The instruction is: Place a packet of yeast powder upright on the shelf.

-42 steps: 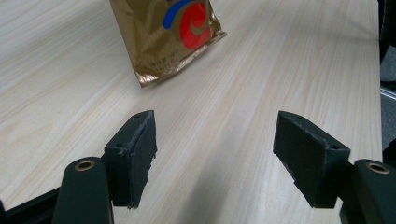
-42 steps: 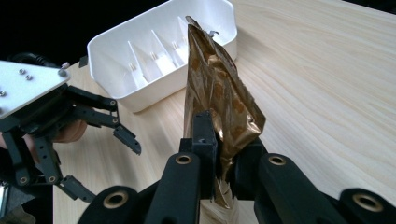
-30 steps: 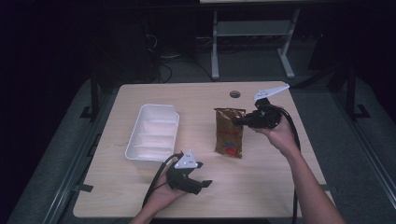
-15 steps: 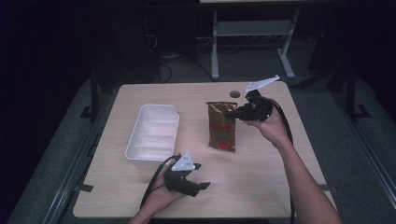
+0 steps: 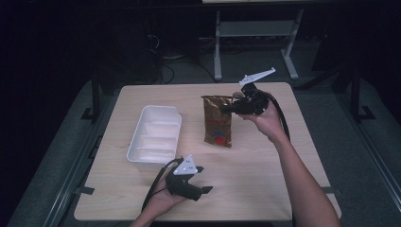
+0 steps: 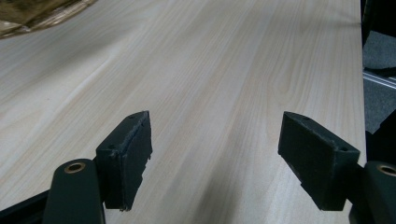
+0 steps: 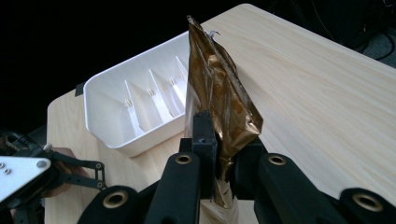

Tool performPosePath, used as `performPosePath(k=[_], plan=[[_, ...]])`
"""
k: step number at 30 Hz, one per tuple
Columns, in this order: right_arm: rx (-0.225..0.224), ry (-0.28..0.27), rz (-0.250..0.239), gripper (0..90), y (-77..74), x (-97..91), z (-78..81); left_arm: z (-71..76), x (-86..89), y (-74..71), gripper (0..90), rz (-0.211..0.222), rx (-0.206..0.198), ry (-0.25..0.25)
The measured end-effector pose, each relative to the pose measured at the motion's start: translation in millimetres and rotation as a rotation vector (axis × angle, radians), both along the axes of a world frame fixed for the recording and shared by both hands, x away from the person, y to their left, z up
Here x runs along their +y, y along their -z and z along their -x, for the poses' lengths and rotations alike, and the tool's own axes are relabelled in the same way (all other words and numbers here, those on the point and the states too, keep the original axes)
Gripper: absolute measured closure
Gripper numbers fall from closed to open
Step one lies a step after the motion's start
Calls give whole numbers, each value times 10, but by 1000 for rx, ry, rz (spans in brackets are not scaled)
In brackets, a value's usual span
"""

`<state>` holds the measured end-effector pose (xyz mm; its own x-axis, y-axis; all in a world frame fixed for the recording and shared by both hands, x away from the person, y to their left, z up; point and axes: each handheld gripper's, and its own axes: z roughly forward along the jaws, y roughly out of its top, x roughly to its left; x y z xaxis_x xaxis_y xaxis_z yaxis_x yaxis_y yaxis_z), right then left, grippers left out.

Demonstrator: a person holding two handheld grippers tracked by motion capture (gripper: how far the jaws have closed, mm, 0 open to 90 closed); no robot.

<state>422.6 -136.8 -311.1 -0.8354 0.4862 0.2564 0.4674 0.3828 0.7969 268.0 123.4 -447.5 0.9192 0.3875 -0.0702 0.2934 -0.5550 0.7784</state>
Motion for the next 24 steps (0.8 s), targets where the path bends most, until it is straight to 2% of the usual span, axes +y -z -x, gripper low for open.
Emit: performPosePath(k=[9, 24], plan=[[-7, -17, 0, 828, -77, 140, -44, 14, -9, 7, 247, -2, -2, 4], [-28, -63, -5, 829, -188, 513, -168, 7, 5, 24, 245, -2, 4, 5]])
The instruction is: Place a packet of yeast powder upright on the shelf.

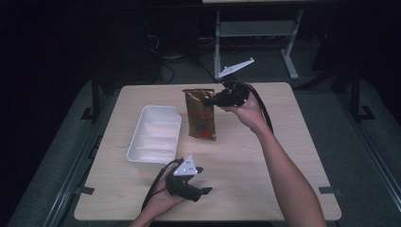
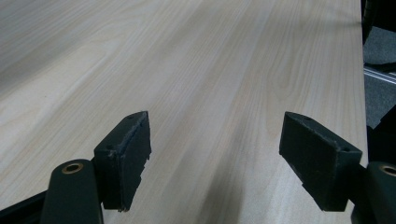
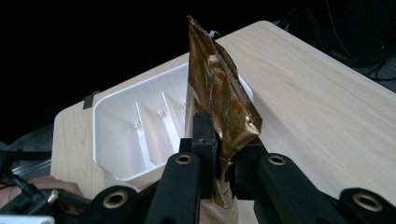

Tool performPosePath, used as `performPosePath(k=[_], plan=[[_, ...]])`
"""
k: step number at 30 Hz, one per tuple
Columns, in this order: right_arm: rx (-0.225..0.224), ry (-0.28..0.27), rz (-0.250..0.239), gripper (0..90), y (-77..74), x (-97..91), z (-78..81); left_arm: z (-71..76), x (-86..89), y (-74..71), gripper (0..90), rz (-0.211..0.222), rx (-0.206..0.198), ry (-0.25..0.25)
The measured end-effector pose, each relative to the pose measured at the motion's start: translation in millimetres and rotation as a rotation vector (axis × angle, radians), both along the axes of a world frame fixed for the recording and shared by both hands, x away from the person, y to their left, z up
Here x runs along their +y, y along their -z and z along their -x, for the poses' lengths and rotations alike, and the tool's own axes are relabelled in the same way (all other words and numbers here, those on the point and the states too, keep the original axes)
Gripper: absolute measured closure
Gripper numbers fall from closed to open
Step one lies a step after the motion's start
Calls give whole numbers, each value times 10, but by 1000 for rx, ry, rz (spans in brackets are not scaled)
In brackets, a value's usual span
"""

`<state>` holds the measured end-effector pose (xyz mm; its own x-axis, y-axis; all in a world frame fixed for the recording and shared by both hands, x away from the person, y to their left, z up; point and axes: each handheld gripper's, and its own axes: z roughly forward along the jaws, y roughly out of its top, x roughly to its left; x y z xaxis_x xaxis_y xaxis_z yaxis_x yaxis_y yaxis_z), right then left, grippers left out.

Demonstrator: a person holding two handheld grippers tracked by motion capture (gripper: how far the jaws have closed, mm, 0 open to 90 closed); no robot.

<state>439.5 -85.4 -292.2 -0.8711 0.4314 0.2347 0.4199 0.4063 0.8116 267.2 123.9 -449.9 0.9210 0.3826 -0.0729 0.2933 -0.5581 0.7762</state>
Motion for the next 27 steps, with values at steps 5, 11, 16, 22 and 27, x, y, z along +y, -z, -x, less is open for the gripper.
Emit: performPosePath(k=[5, 11, 16, 22, 27], plan=[[-10, -11, -9, 829, -53, 126, -42, -14, 19, 0, 245, -2, -1, -1], [-18, -18, -18, 829, -110, 239, -81, -20, 26, 6, 245, -5, 1, 0], [-21, -24, -24, 830, -148, 341, -113, -21, 34, 4, 245, 0, -1, -4], [-28, -30, -26, 830, -183, 459, -161, -21, 36, 6, 245, -1, 0, -3], [-31, -35, -38, 830, -207, 566, -194, -20, 38, 7, 245, -2, 0, -2]])
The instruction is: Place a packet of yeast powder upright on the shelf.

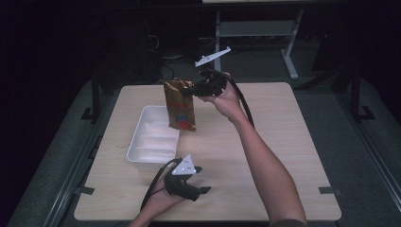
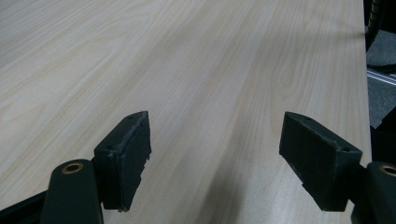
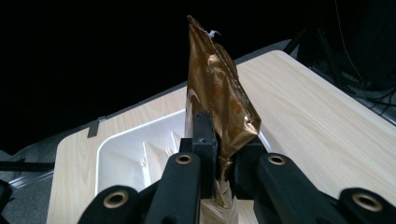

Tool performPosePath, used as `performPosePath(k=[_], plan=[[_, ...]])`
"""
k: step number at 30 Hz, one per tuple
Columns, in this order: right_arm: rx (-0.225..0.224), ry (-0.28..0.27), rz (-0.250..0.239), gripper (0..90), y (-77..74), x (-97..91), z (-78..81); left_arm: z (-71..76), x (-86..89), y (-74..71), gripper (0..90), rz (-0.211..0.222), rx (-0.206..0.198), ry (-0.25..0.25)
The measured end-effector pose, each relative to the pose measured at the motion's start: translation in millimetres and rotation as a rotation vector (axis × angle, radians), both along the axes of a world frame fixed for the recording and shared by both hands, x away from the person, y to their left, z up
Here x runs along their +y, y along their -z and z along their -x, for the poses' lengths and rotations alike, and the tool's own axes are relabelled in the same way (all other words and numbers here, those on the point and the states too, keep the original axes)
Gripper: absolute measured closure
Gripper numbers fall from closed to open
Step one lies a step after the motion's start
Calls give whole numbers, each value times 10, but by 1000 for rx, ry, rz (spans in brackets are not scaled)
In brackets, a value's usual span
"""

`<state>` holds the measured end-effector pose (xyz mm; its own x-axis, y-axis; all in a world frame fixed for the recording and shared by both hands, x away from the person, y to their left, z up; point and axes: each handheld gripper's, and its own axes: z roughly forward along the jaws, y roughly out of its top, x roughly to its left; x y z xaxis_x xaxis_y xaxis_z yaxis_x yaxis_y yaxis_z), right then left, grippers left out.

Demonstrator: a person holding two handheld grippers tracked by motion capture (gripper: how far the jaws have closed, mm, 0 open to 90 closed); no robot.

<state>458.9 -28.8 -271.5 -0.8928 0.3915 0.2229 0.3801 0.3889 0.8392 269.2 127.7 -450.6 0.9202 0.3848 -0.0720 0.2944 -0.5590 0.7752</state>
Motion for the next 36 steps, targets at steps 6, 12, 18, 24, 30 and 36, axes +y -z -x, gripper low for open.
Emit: performPosePath(k=[6, 12, 18, 24, 30, 36], plan=[[-3, -9, -9, 830, -34, 173, -37, -5, 9, 3, 245, 3, 1, -2], [-5, -15, -7, 830, -12, 336, -92, -6, 21, 1, 245, 5, 2, -4], [1, -8, -2, 829, 51, 459, -156, -9, 31, 3, 245, 1, -1, -3], [17, 1, -8, 829, 147, 576, -203, -5, 26, 8, 246, -2, 0, -3], [28, -2, 7, 828, 217, 656, -235, -5, 26, 15, 248, -8, -4, -2], [40, 6, 5, 827, 327, 742, -279, -16, 39, 21, 248, -13, -5, -6]])
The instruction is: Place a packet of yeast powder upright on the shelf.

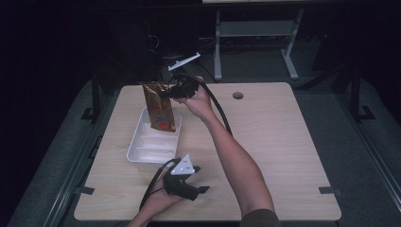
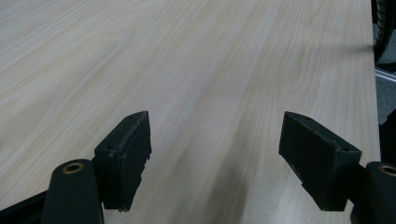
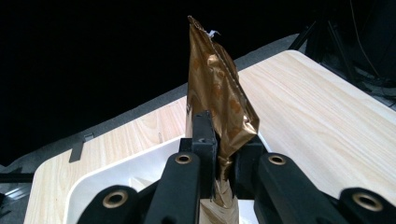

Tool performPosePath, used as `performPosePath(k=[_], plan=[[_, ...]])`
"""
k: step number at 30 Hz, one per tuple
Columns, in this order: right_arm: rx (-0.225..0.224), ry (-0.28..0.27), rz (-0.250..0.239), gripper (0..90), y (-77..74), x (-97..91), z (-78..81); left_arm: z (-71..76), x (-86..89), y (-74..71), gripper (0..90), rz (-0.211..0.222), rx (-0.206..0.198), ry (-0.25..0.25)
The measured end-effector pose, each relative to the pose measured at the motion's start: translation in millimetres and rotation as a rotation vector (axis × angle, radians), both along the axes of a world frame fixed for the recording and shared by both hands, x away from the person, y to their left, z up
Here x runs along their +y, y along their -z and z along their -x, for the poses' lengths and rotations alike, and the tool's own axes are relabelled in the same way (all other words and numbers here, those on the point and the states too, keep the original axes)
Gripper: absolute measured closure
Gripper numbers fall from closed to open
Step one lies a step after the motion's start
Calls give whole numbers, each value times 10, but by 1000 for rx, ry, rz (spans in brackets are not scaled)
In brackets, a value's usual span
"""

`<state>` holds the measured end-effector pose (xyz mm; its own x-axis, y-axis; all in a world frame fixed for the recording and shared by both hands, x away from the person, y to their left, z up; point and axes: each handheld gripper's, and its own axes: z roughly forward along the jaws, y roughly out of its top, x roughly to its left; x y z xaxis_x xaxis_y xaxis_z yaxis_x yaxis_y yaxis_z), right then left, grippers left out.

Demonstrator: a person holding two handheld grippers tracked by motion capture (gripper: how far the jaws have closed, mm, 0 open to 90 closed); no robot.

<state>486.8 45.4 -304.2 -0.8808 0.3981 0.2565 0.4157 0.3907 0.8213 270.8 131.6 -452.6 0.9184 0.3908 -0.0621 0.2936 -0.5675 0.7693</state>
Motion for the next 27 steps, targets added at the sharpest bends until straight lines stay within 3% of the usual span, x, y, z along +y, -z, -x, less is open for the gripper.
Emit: performPosePath(k=[27], plan=[[105, -17, 21, 815, 501, 167, -81, 1, -6, 6, 248, -5, -8, 3]])
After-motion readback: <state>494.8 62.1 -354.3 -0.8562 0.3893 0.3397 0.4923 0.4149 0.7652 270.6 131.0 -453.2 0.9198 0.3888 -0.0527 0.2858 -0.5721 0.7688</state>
